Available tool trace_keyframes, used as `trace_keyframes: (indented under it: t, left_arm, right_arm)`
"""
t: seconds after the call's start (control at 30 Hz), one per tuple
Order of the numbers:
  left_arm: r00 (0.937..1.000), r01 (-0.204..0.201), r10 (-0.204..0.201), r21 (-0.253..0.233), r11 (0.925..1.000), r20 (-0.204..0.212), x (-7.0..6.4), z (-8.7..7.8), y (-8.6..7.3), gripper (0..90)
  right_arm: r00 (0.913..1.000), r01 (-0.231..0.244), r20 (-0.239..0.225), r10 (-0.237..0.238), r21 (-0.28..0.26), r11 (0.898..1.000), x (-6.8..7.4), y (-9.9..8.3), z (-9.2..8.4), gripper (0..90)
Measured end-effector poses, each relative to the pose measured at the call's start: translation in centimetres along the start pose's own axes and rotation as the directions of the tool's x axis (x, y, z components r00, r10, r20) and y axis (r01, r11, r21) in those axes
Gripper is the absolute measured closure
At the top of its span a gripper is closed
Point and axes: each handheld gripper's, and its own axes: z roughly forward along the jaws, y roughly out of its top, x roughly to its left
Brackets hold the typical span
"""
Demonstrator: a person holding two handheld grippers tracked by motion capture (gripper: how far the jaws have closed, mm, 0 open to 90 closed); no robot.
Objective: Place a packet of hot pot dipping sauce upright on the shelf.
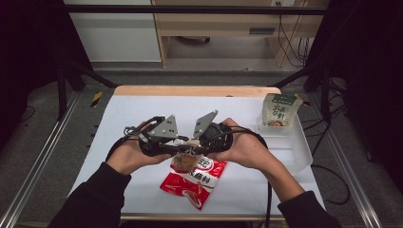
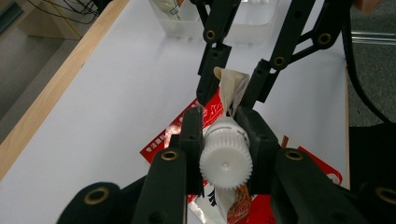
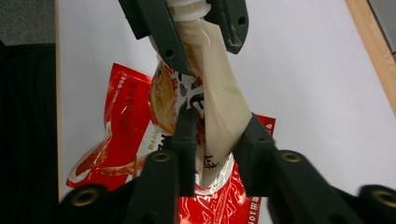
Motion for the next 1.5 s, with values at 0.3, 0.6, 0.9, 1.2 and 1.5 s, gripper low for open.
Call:
trace_keyframes:
  t: [0.3,0.6,0.9,1.2,1.5]
  left_arm:
    - [0.9998,0.017,-0.017,-0.01,0.9998,-0.012,0.2,0.3,-0.5,72.8]
    - [0.9962,0.06,-0.065,-0.084,0.9946,-0.058,-0.1,0.2,-0.6,49.1]
    - [0.9878,0.109,-0.122,-0.122,0.9865,-0.098,0.0,-0.6,-1.1,21.7]
    - [0.9752,0.151,-0.164,-0.092,0.9842,-0.149,-1.0,-0.8,-4.3,4.6]
    - [0.9448,0.227,-0.235,-0.063,0.9719,-0.228,-1.6,-0.5,-9.4,4.6]
  right_arm:
    - [0.9996,-0.027,-0.01,0.027,0.004,1.0,-0.1,0.1,-0.3,87.0]
    - [0.9995,-0.017,0.028,0.016,0.01,1.0,-0.5,0.0,-1.5,88.0]
    - [0.9963,-0.04,0.076,0.04,0.008,0.999,-1.6,-1.6,-3.6,88.1]
    - [0.9876,-0.058,0.145,0.06,-0.015,0.998,-3.0,-3.0,-6.8,88.2]
    - [0.9733,-0.079,0.21,0.093,-0.074,0.994,-4.4,-4.5,-10.3,88.2]
